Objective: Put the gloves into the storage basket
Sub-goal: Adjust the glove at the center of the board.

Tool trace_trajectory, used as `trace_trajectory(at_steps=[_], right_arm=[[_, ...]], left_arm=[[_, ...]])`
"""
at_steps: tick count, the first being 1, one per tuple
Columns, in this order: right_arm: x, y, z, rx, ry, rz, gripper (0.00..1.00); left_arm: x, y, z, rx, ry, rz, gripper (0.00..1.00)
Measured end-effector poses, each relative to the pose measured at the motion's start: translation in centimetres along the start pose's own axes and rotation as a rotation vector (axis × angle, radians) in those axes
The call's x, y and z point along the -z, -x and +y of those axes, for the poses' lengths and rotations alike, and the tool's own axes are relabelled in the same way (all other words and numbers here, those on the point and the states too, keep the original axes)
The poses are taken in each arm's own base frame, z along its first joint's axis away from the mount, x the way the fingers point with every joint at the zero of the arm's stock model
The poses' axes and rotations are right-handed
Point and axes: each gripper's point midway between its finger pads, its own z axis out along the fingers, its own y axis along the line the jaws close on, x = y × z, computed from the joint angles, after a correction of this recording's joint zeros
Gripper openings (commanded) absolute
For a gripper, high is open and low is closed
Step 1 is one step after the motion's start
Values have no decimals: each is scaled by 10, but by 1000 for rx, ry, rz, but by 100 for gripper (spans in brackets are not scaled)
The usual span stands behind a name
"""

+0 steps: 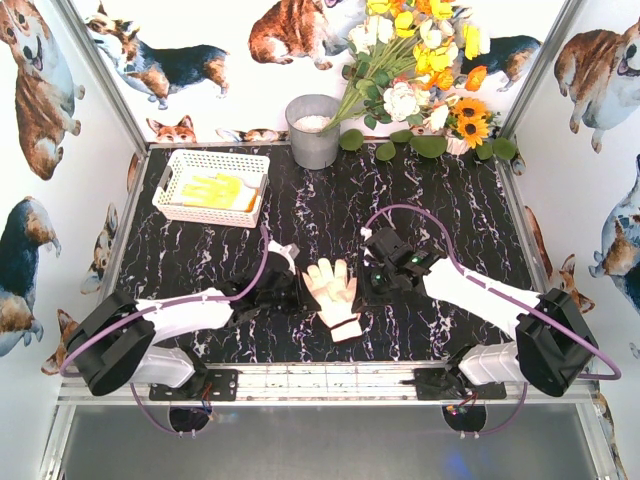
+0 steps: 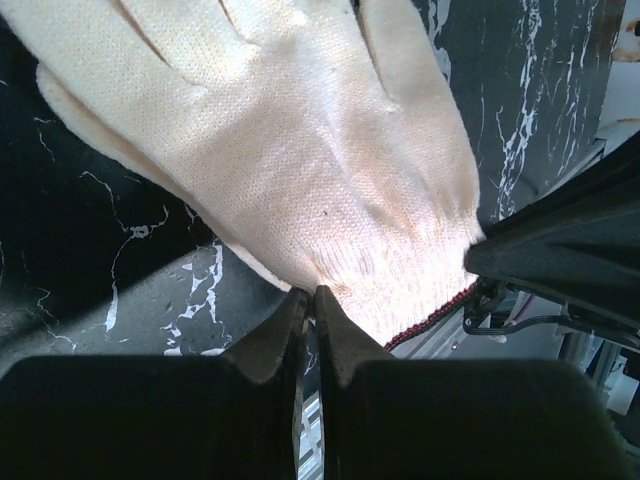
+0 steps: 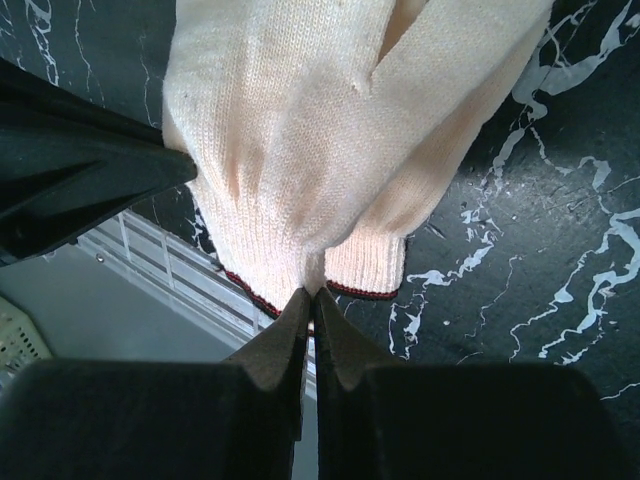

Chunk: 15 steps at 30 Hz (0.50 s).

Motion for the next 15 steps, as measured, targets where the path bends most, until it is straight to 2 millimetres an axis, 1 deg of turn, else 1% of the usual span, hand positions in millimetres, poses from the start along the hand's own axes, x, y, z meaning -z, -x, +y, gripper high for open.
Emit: trace_trajectory(at_steps=[3,9,15], right_arm=[[0,-2,0,3,-3,7,0],[-1,-4,-1,1,-11,16,0],[-8,-15,-5,-5,-25,50,0]], left_arm=[[-4,-5,2,10,7,10,0],[-5,-7,1,18,7,3,0],[-7,-15,8,21,25,18,0]])
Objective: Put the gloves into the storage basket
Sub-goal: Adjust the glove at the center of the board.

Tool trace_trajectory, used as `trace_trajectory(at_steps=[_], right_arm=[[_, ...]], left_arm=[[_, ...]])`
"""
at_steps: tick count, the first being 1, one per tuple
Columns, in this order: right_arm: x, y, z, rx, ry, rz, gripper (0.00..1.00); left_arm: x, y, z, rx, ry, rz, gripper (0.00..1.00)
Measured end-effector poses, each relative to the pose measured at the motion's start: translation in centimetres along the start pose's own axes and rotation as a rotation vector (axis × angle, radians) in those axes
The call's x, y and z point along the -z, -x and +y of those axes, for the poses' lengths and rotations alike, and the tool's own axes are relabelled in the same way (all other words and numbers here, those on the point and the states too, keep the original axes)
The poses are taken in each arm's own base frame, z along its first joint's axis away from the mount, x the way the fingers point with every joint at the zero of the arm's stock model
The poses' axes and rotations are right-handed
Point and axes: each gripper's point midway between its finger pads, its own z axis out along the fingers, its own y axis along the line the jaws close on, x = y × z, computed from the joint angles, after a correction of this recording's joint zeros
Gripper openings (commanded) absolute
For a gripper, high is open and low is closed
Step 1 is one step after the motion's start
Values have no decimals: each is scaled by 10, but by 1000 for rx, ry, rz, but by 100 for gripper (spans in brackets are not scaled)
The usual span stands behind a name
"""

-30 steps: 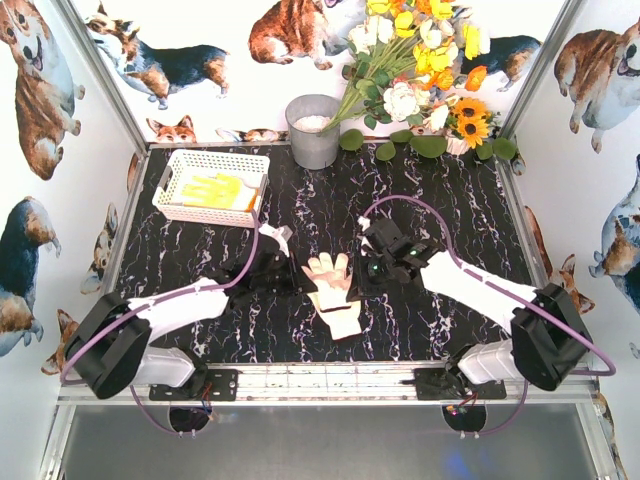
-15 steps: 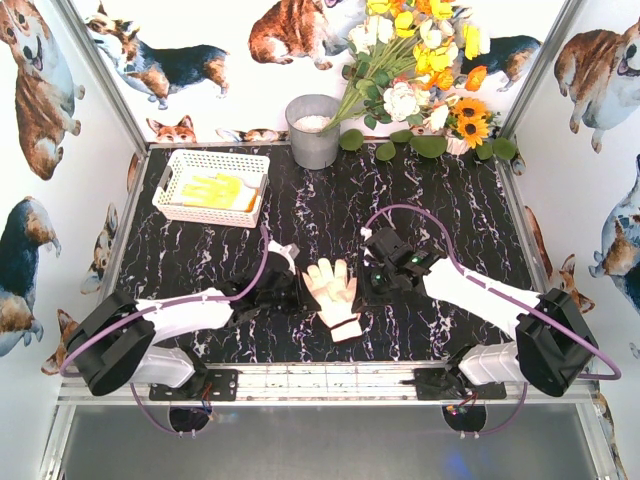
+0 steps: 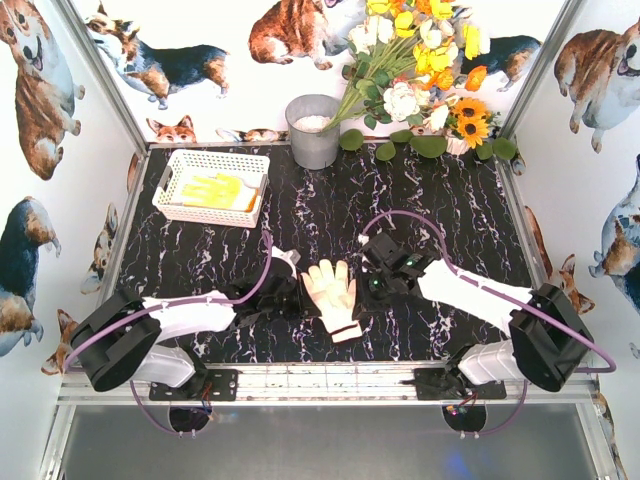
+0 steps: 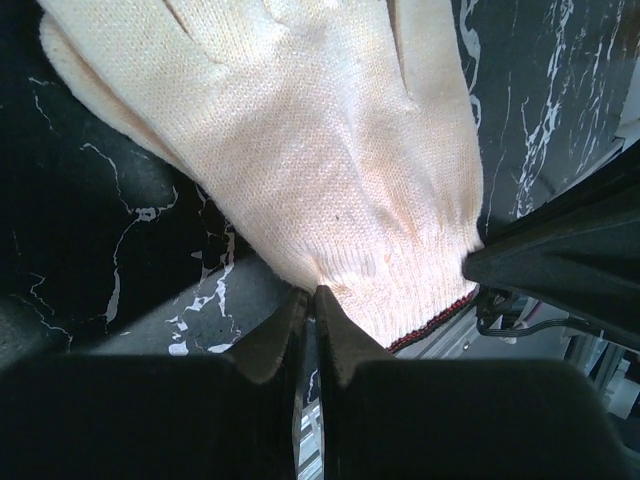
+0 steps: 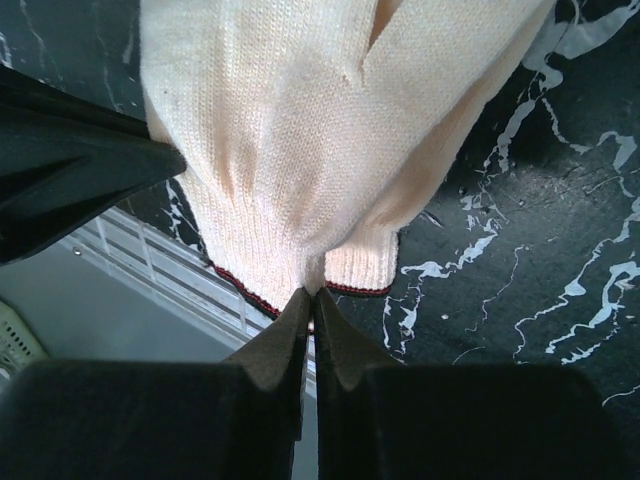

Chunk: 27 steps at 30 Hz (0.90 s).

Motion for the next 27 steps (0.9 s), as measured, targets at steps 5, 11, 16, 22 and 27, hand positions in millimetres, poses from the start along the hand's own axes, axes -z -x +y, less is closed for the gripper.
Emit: trace_trajectory(at_steps=[5,11,16,22,27], right_arm=[[-7,-9,-5,-10,-19,31,0],[-7,-9,-6,-9,-28,28,0],[-5,-12,-9,-14,-42,35,0],[8,-12,-5,-22,-31,3,0],[10,-15,-5,-31,-28,2,0]], left_arm=[[-2,-8,2,1,8,21,0],[-4,-11,3,2,10,28,0],[0,-10,-6,-7,-13,15,0],[17,-3,-25,-28,-65,-37,0],[17,-6,-23,-30,-61,-37,0]])
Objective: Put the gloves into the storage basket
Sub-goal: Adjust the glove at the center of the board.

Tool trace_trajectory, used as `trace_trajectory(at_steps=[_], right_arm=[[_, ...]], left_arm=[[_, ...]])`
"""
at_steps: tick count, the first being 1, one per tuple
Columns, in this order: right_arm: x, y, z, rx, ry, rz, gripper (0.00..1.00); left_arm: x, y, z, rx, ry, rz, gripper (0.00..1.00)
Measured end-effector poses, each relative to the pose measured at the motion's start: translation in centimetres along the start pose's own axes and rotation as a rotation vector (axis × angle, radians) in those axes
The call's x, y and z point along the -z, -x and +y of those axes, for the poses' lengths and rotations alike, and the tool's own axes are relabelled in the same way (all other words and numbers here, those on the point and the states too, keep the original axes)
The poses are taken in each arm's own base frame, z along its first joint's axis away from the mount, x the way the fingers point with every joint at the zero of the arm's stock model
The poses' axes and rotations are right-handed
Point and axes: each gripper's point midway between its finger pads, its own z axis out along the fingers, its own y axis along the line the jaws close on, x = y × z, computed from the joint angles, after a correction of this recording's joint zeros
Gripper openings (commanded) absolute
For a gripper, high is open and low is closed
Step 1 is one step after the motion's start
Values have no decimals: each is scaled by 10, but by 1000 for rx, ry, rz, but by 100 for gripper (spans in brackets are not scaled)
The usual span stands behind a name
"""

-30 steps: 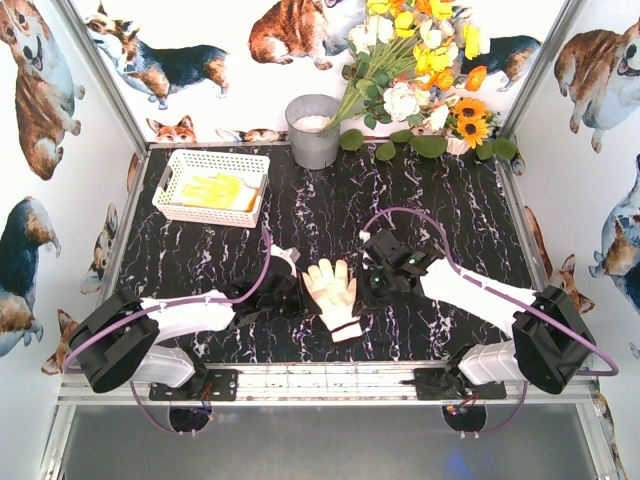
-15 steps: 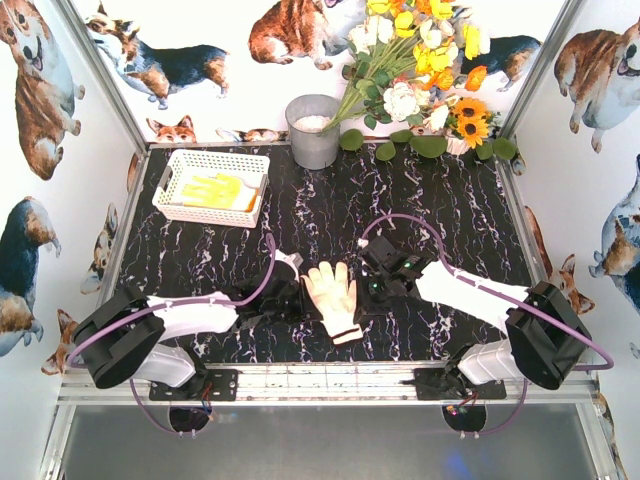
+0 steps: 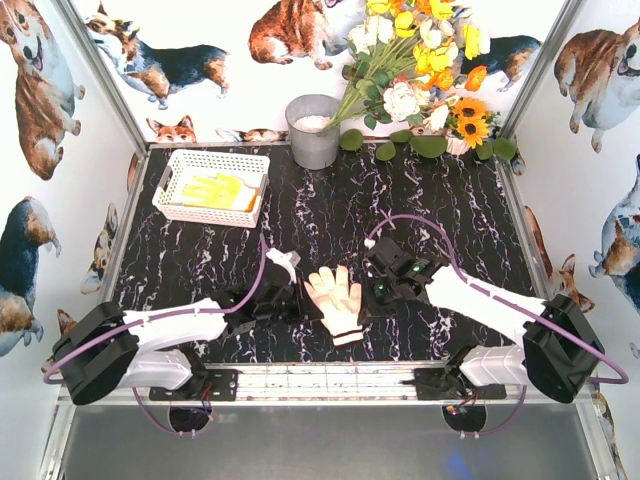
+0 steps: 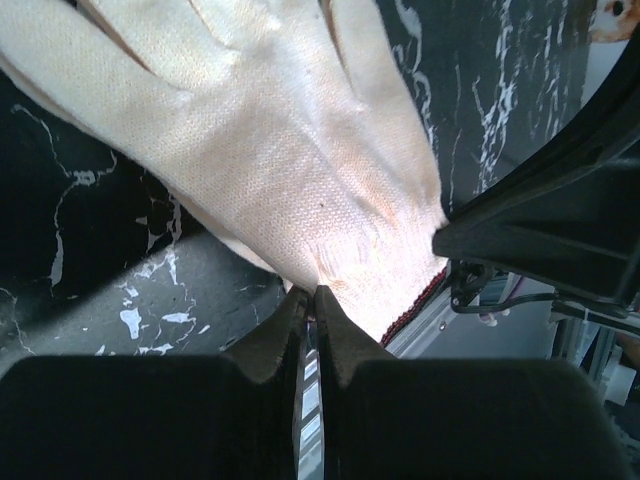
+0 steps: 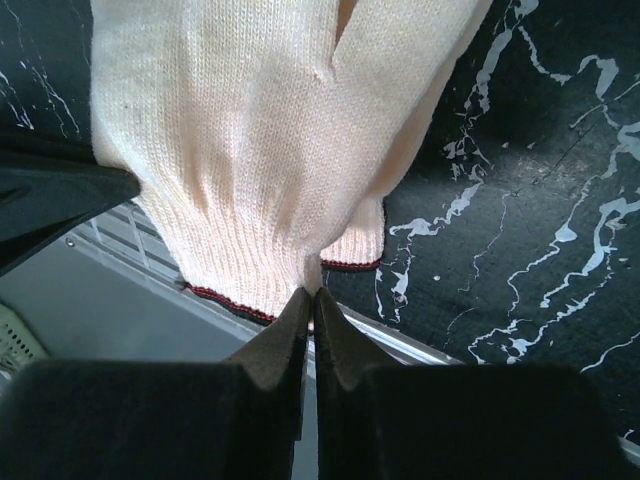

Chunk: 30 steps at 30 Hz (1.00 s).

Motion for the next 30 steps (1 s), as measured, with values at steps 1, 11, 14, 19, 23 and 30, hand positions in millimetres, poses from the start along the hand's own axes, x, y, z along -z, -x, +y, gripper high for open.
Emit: trace_trajectory(at_steps=[1,11,14,19,23,30], right_arm=[[-1,-2,-1,-2,-3,5,0],[-6,-11,-7,-19,-17,30,0],[-8,-12,-6,-20,-14,34,0],[-16,-15,-9,-24,-22,51,0],[-21,-18,-12,-26,-30,65,0],[-25,-15,-9,-37,-19,51,0]], left_arm=[[-1,-3,2,2,7,9,0],[-17,-25,20,0,63,76,0],[-19,-25,23,3,76,75,0],[-19,-22,25,4,87,56,0],[-20,-20,26,3,94,45,0],[-24,-18,35,-1,129,29,0]])
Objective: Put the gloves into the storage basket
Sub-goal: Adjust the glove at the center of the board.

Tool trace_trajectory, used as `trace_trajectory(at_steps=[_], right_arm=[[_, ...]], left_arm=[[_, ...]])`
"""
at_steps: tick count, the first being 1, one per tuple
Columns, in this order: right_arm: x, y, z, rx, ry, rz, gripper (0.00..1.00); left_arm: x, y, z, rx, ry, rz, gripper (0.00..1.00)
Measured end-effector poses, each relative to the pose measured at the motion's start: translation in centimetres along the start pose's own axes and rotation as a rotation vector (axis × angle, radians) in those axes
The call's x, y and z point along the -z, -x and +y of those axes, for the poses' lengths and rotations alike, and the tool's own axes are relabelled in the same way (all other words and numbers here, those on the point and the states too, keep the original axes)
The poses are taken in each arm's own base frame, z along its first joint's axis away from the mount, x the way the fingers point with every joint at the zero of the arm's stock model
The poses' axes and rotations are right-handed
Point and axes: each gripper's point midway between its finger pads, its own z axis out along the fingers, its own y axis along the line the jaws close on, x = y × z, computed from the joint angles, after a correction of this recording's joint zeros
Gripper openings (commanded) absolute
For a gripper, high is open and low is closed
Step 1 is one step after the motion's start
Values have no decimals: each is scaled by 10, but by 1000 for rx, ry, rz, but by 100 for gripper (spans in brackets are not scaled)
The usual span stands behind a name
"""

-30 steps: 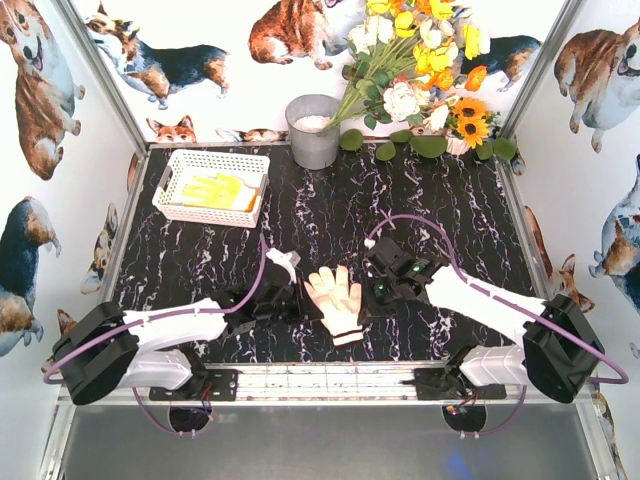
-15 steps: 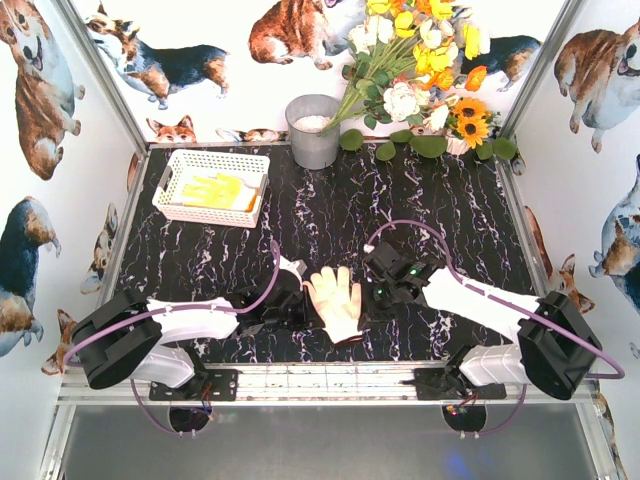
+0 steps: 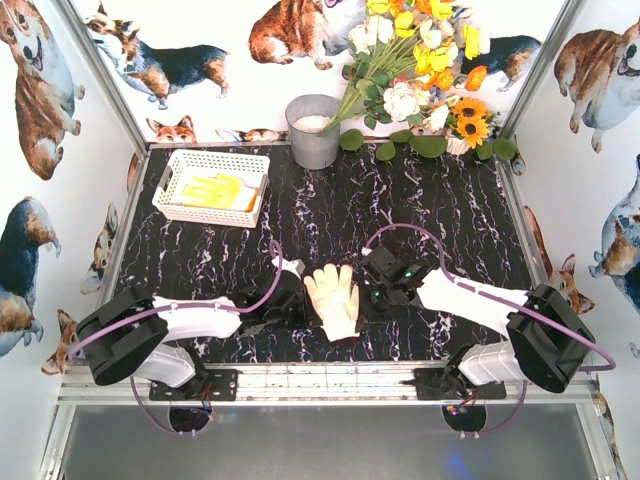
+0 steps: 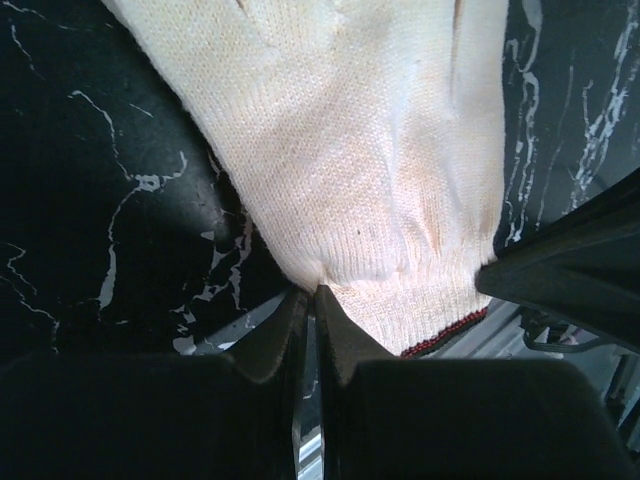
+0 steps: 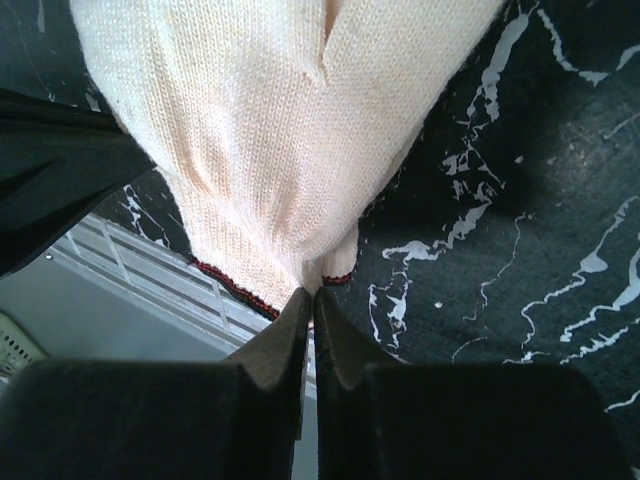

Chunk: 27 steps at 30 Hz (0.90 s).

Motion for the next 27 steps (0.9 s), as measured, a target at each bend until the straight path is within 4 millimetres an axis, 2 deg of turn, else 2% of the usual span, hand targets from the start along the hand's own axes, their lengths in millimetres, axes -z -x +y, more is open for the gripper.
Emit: trace_trajectory(at_steps=[6,7,10,12,15,17,21,24,27], right_arm=[[-11,-3,-9,-16,-19,5,0],[-11,-2,-9,-21,-22,5,6],[-12,1,-9,-24,-24,-10,27],[-12,2,-11,-26,-40,-17,36],[-5,4,-14,-18,-77,-23,47],[5,12,-11,-1,-92,-51,49],[34,39,6,23,-65,-158,49],[48,57,14,11,-25,-232,40],[47,66,19,-26,29,-253,26]], left_arm=[[-7,1,6,-9,32,0,0],[-8,2,5,-14,32,-4,0],[-8,9,3,-21,37,-28,13],[-9,14,5,-29,52,-45,23],[-6,22,9,-38,83,-74,39],[-2,29,8,-54,104,-96,43],[13,45,-1,-105,123,-142,39],[20,57,-20,-152,86,-167,31],[21,59,-37,-186,23,-160,22]])
